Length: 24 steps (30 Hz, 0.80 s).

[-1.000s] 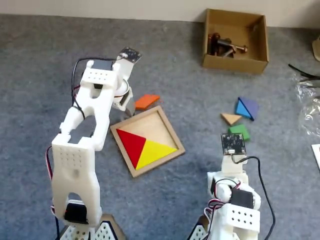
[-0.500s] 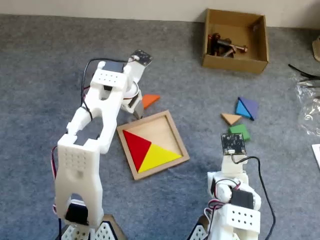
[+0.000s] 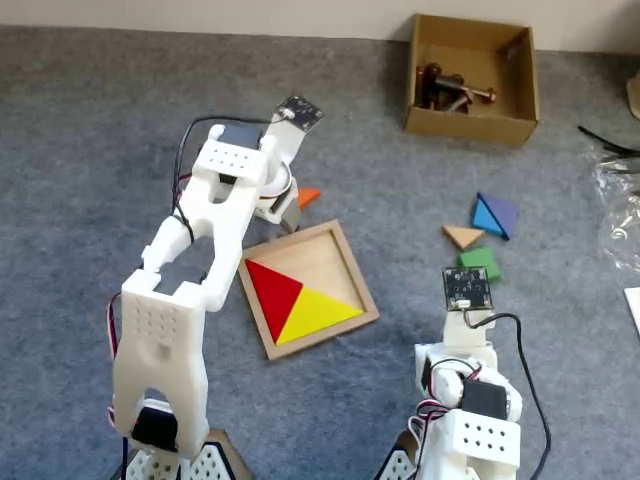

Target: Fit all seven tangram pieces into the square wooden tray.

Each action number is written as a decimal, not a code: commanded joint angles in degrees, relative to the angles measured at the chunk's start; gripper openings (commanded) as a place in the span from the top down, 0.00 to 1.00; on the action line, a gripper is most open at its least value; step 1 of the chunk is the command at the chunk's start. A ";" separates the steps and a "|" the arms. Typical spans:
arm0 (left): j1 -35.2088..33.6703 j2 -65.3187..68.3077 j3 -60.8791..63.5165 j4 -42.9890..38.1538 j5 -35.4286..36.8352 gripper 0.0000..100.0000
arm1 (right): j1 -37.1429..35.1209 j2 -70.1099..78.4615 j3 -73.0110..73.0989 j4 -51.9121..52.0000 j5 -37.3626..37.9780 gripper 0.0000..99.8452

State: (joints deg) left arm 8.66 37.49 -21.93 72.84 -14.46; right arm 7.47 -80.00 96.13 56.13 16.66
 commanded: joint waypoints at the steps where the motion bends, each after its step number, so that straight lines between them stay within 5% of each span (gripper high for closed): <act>1: 2.86 -1.45 -2.24 -1.23 0.09 0.74 | 1.80 0.13 1.19 -1.98 -0.44 0.99; 24: 5.41 -1.27 -1.89 -5.36 0.00 0.74 | 1.80 0.13 1.19 -1.98 -0.44 0.99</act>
State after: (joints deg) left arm 11.74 37.49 -21.85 68.35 -14.55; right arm 7.47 -80.00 96.13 56.13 16.66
